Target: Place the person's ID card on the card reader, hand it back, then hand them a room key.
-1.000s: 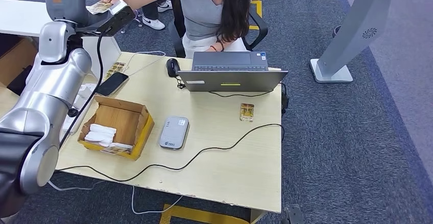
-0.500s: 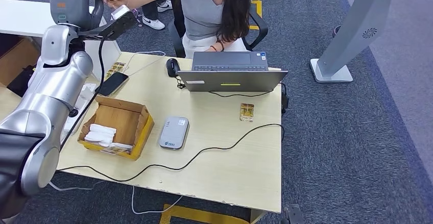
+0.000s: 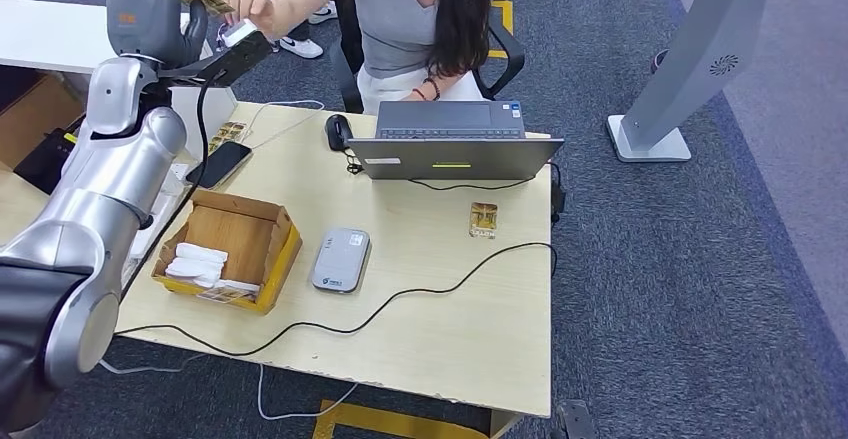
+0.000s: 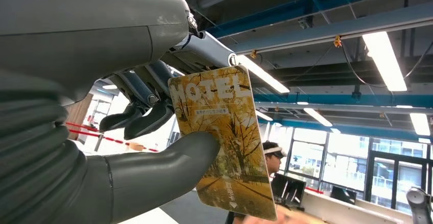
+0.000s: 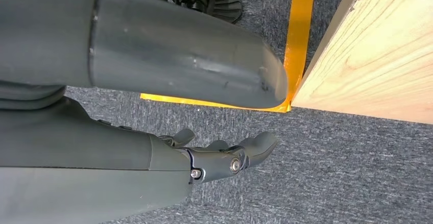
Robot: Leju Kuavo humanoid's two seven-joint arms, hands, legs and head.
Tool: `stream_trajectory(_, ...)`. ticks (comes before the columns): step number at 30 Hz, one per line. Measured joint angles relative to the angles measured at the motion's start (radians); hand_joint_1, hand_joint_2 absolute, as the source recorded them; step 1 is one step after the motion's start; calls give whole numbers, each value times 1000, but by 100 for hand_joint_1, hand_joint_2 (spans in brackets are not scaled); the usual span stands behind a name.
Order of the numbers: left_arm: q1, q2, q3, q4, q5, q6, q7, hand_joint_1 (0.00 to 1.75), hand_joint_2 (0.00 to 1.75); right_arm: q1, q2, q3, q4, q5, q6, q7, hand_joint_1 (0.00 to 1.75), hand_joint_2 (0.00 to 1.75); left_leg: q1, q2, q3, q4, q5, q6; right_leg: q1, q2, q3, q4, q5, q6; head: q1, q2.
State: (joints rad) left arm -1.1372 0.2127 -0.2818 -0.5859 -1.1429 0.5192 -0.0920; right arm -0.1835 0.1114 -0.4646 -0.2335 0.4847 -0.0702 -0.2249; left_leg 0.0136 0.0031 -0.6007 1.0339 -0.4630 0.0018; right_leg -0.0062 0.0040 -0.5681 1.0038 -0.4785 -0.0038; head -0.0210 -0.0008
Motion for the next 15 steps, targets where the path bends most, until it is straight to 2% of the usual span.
stream_trajectory(6, 60, -16, -1, -26, 36, -24, -38, 175, 175, 3, 0, 0, 0, -4, 0, -5, 0, 0, 0, 0, 0, 0, 0, 0, 0, 0, 0, 0, 0, 0, 0, 0)
stream_trajectory(15, 271, -50, -48, -248, 50, -67, -42, 175, 175, 21, 0, -15, 0, -19, -7, -27, 0, 0, -1, 0, 0, 0, 0, 0, 0, 0, 0, 0, 0, 0, 0, 0)
